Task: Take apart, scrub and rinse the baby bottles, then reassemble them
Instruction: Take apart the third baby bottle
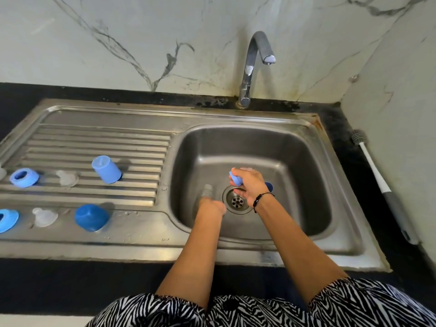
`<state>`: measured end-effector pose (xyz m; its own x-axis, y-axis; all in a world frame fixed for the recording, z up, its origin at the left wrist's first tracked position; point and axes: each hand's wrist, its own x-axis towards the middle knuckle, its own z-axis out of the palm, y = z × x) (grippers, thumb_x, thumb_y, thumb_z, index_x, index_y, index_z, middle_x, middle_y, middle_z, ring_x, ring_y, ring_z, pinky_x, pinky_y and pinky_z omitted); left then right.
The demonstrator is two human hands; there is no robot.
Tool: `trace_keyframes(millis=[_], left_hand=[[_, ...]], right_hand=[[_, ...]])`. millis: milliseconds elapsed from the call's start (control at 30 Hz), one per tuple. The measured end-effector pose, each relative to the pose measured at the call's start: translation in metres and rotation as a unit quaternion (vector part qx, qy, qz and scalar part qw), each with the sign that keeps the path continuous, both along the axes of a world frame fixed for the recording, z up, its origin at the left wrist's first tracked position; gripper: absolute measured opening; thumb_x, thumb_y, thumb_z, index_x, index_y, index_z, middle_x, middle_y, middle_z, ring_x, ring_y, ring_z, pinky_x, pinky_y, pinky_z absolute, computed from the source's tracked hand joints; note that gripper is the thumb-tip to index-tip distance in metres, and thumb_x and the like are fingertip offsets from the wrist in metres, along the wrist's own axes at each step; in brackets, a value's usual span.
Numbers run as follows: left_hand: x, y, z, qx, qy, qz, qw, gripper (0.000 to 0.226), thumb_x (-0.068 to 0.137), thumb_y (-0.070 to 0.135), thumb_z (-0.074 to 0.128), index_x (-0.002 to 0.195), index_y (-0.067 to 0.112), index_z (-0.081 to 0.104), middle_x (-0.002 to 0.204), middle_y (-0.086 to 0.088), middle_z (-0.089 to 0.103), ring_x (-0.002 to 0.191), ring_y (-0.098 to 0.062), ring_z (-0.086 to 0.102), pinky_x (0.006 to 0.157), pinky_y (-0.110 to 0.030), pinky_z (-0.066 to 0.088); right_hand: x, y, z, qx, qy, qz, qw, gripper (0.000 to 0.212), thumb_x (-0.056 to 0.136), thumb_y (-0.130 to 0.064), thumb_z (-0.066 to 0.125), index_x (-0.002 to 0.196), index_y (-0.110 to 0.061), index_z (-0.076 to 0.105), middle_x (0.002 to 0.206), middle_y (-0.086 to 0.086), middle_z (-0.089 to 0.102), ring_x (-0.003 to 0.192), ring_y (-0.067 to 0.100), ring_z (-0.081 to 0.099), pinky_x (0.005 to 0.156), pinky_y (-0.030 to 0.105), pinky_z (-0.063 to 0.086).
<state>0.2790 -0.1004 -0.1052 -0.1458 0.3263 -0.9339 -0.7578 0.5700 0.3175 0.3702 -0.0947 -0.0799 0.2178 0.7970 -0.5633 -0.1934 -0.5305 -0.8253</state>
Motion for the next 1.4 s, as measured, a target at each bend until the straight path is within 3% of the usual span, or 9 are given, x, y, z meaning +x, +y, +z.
trace_keyframes(millis=[67, 167, 267, 433, 567, 700, 800, 967, 1400], left_hand=[[0.010, 0.002, 0.014, 0.027, -0.114, -0.008, 0.993, 0.044, 0.094, 0.021, 0.053, 0.136, 0.009, 0.043, 0.138, -0.011, 0.046, 0.122, -0.028, 0.050, 0.096, -0.038, 0.044], [0.024, 0.007, 0.046, 0.139, -0.095, -0.100, 0.981, 0.024, 0.097, 0.030, 0.048, 0.101, 0.007, 0.054, 0.091, -0.014, 0.058, 0.080, -0.026, 0.060, 0.075, -0.040, 0.051], [0.027, 0.012, 0.059, 0.224, -0.068, -0.190, 0.954, 0.023, 0.098, 0.022, 0.048, 0.079, 0.010, 0.054, 0.074, -0.008, 0.062, 0.070, -0.019, 0.058, 0.067, -0.032, 0.048], [0.021, 0.018, 0.052, 0.288, -0.034, -0.207, 0.934, 0.014, 0.095, 0.020, 0.055, 0.089, 0.007, 0.058, 0.086, -0.009, 0.063, 0.078, -0.017, 0.061, 0.066, -0.029, 0.050], [0.023, 0.015, 0.062, 0.348, -0.019, -0.253, 0.903, 0.023, 0.098, 0.027, 0.050, 0.095, 0.006, 0.060, 0.087, -0.010, 0.066, 0.074, -0.020, 0.066, 0.082, -0.032, 0.052], [0.028, 0.012, 0.075, 0.330, 0.030, -0.254, 0.909, 0.036, 0.101, 0.035, 0.041, 0.083, 0.010, 0.058, 0.064, -0.003, 0.062, 0.044, -0.008, 0.058, 0.050, -0.019, 0.042], [0.026, 0.011, 0.081, 0.325, 0.048, -0.259, 0.908, 0.038, 0.101, 0.035, 0.039, 0.075, 0.011, 0.051, 0.046, 0.000, 0.053, 0.033, -0.008, 0.044, 0.038, -0.018, 0.027], [0.033, 0.011, 0.094, 0.368, 0.054, -0.250, 0.894, 0.042, 0.101, 0.030, 0.035, 0.065, 0.013, 0.048, 0.042, 0.003, 0.041, 0.039, -0.009, 0.034, 0.039, -0.022, 0.021], [0.038, 0.006, 0.101, 0.369, 0.064, -0.286, 0.882, 0.040, 0.099, 0.021, 0.033, 0.060, 0.015, 0.039, 0.041, 0.004, 0.034, 0.034, -0.007, 0.026, 0.037, -0.021, 0.016]], right_hand=[[0.000, 0.000, -0.002, 0.015, -0.039, 0.005, 0.999, 0.029, 0.085, -0.025, 0.064, 0.108, -0.010, 0.054, 0.083, 0.003, 0.057, 0.079, 0.014, 0.054, 0.075, 0.032, 0.046], [0.003, -0.002, 0.000, 0.077, -0.092, -0.005, 0.993, 0.018, 0.085, -0.025, 0.067, 0.085, -0.013, 0.053, 0.080, 0.004, 0.059, 0.073, 0.017, 0.057, 0.075, 0.036, 0.050], [0.012, -0.002, 0.011, 0.132, -0.178, 0.041, 0.974, 0.022, 0.085, -0.024, 0.067, 0.069, -0.019, 0.052, 0.071, -0.003, 0.059, 0.069, 0.014, 0.056, 0.070, 0.034, 0.048], [0.037, 0.000, 0.046, 0.159, -0.186, 0.106, 0.964, 0.016, 0.088, -0.002, 0.059, 0.102, -0.001, 0.064, 0.067, 0.003, 0.057, 0.051, 0.008, 0.048, 0.046, 0.019, 0.044], [0.045, 0.001, 0.064, 0.223, -0.247, 0.154, 0.930, 0.025, 0.081, 0.006, 0.059, 0.096, -0.014, 0.066, 0.080, 0.013, 0.063, 0.064, 0.017, 0.062, 0.064, 0.027, 0.056], [0.038, 0.000, 0.073, 0.238, -0.365, 0.204, 0.877, 0.012, 0.080, -0.003, 0.065, 0.089, -0.009, 0.070, 0.083, 0.009, 0.070, 0.078, 0.026, 0.067, 0.083, 0.039, 0.054], [0.032, -0.003, 0.079, 0.268, -0.439, 0.233, 0.825, 0.006, 0.079, -0.004, 0.065, 0.084, -0.003, 0.069, 0.081, 0.009, 0.064, 0.078, 0.024, 0.060, 0.081, 0.036, 0.049], [0.024, -0.003, 0.085, 0.333, -0.495, 0.156, 0.787, 0.008, 0.075, 0.005, 0.059, 0.068, 0.000, 0.059, 0.076, 0.005, 0.046, 0.067, 0.018, 0.043, 0.063, 0.031, 0.038], [0.039, -0.010, 0.076, 0.481, -0.493, 0.187, 0.700, 0.015, 0.065, 0.012, 0.047, 0.063, -0.001, 0.056, 0.066, 0.003, 0.044, 0.057, 0.014, 0.039, 0.050, 0.027, 0.035]])
